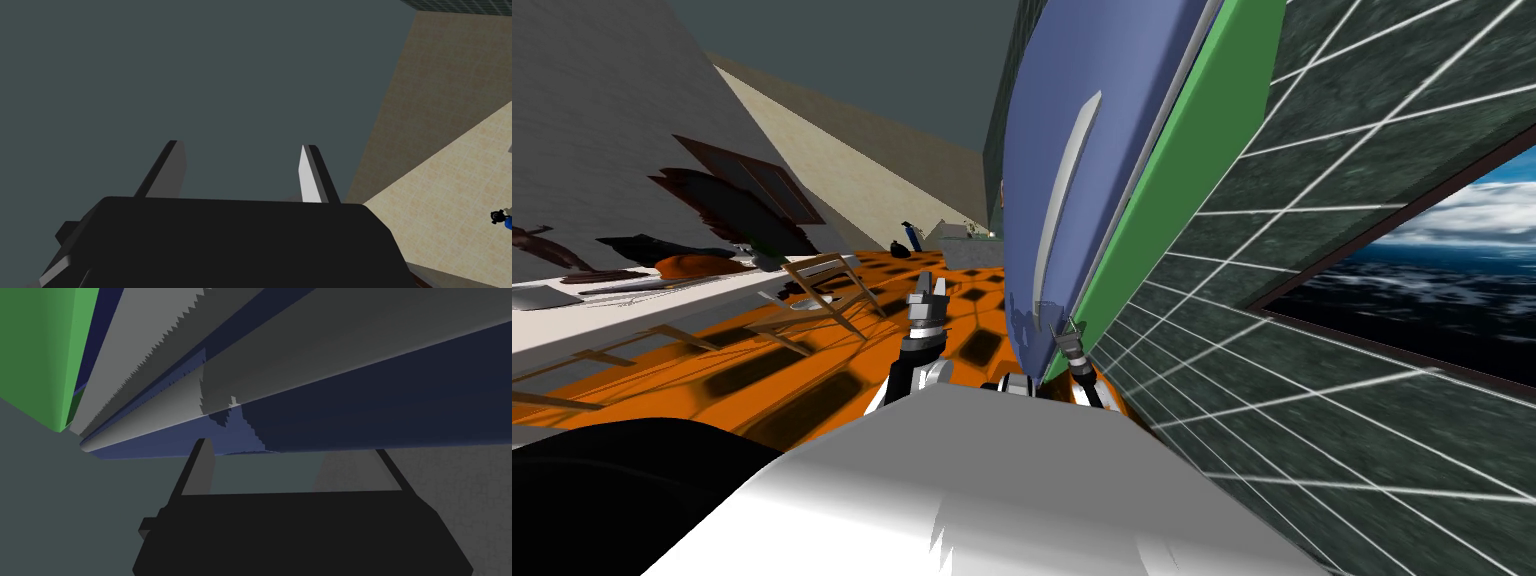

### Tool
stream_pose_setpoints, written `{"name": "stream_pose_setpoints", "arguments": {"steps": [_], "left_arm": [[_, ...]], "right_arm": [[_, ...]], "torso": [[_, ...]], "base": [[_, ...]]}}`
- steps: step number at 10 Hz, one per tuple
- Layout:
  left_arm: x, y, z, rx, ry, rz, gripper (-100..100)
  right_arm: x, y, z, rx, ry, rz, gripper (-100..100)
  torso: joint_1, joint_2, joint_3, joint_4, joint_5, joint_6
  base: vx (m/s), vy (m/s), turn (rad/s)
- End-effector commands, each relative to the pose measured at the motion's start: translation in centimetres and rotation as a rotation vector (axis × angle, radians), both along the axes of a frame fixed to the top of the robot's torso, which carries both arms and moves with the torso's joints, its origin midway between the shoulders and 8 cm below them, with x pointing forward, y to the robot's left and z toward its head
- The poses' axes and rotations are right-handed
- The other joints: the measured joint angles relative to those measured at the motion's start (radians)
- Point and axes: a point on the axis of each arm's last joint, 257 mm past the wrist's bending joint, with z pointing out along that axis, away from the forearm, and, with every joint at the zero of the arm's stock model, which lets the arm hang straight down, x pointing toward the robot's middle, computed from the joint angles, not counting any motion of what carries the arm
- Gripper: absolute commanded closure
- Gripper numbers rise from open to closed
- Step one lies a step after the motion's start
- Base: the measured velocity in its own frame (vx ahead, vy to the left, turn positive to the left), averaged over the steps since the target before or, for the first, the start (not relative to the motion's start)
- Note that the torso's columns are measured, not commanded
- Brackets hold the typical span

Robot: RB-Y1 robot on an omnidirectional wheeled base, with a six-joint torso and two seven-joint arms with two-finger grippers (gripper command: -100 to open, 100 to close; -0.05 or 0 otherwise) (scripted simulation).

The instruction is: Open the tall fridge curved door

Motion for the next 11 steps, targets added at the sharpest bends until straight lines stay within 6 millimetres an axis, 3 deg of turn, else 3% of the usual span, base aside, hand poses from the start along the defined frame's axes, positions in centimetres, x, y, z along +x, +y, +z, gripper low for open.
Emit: {"name": "stream_pose_setpoints", "arguments": {"steps": [1,10,11], "left_arm": [[0.0,0.0,0.0,0.000,0.000,0.000,0],[0.0,0.0,0.0,0.000,0.000,0.000,0],[0.0,0.0,0.0,0.000,0.000,0.000,0]], "right_arm": [[0.7,0.3,-1.7,-0.054,0.018,-0.040,-100],[1.9,0.8,-3.2,-0.147,0.003,-0.104,-100],[1.7,0.7,-1.7,-0.125,-0.035,-0.098,-100]], "torso": [[0.001,-0.001,-0.001,-0.001,0.000,-0.001],[0.006,-0.008,-0.005,-0.005,0.002,-0.003],[0.006,-0.010,-0.006,-0.006,0.002,-0.004]], "base": [[-0.007,0.026,-0.034],[-0.006,0.025,-0.021],[-0.035,-0.008,-0.048]]}}
